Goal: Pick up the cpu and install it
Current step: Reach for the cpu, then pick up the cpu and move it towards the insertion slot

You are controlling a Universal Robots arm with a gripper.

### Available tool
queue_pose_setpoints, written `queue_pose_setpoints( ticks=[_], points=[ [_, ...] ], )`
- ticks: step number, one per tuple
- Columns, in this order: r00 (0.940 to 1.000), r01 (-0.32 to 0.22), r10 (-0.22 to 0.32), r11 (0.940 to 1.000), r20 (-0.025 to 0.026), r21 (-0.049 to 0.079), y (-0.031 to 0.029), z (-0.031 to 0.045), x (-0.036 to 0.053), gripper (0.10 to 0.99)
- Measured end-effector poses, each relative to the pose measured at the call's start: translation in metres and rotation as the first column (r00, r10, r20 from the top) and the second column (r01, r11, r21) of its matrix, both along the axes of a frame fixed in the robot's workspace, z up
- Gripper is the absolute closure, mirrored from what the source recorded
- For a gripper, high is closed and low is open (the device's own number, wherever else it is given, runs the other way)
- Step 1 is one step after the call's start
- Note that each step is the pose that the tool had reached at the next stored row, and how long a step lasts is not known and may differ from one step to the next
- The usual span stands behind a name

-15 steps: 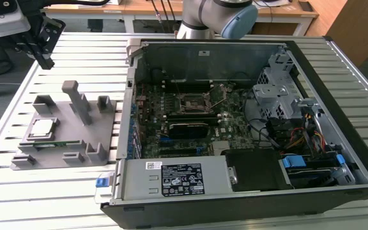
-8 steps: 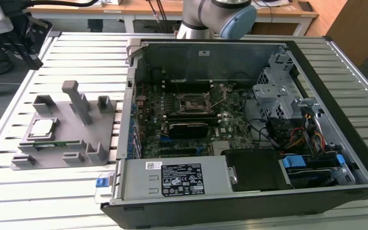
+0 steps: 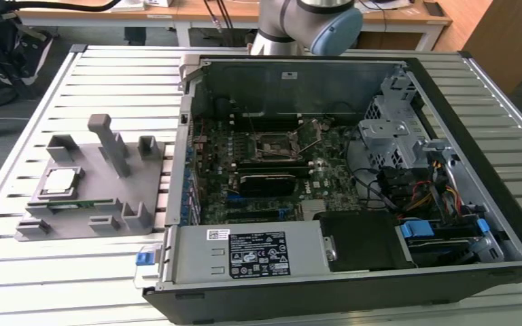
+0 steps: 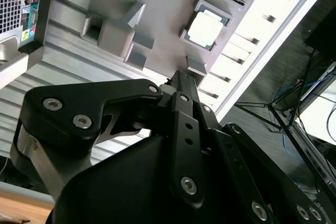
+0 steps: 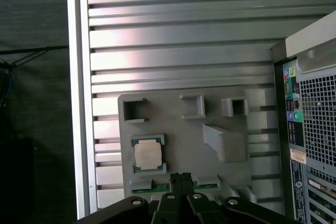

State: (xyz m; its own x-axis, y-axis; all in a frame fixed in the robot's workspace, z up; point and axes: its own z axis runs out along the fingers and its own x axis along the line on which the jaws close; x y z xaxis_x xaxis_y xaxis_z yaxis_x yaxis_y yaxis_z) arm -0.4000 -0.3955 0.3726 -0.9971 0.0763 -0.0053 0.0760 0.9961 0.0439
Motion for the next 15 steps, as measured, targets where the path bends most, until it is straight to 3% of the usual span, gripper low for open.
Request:
queue_pose_setpoints(
  ticks=[11,15],
  points=[
    [1.0,0.0,0.0,1.0,-0.0064,0.0,0.0001,-0.0019,-0.0257,0.98],
    [0.9998,0.0,0.0,1.0,-0.0184,0.0,0.0001,-0.0061,-0.0286,0.98]
  ],
)
